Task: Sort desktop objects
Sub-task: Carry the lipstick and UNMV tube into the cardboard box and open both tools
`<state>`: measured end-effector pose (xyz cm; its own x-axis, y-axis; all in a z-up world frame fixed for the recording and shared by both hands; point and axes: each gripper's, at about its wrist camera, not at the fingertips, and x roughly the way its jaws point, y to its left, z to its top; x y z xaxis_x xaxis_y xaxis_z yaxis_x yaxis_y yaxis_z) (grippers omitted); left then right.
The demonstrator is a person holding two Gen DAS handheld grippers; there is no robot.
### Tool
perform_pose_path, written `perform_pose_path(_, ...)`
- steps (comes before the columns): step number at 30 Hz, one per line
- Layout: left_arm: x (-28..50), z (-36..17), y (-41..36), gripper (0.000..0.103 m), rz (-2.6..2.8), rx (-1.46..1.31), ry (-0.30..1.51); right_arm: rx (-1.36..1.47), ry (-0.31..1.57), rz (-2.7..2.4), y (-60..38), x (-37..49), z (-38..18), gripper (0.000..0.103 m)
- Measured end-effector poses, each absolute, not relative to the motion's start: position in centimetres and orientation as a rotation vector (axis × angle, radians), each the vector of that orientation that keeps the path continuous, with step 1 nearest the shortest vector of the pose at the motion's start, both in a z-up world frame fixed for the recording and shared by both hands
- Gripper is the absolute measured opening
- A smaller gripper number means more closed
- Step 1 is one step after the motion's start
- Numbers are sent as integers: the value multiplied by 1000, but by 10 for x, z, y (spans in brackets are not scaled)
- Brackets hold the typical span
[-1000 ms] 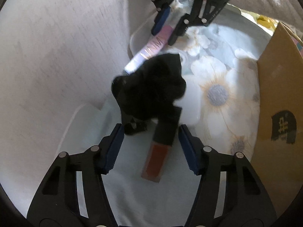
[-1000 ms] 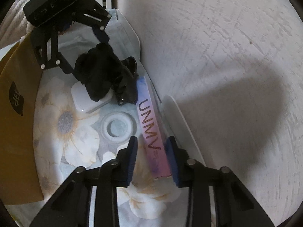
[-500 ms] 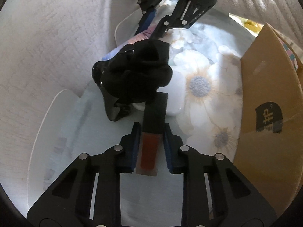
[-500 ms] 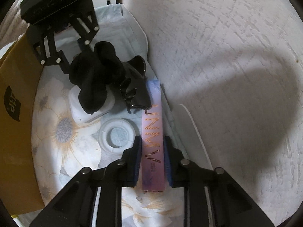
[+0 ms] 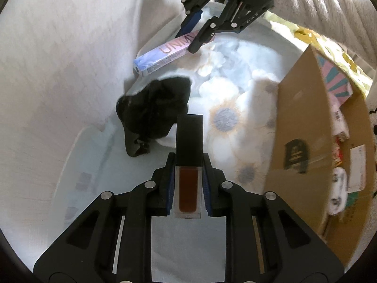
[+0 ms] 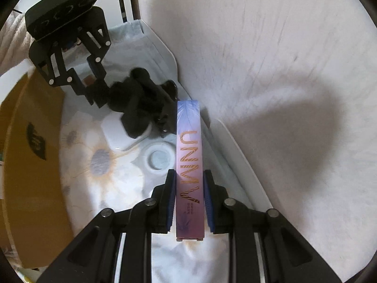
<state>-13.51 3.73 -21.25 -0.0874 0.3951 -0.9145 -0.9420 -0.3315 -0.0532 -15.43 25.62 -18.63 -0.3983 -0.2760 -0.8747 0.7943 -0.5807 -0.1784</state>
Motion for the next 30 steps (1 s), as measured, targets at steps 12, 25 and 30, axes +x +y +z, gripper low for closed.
perform_pose_path(12, -86, -107, 66, 18, 1628, -1074, 774, 1121, 736, -2032, 283, -91, -82, 21)
perform_pose_path(25, 27, -113, 56, 18, 1618, -1230, 795, 1261, 688, -1906, 230, 11, -71, 21)
perform_pose_path(30, 59, -129, 47, 18, 1667, -1264, 816, 1313, 649, -1864, 210, 47, -109, 21)
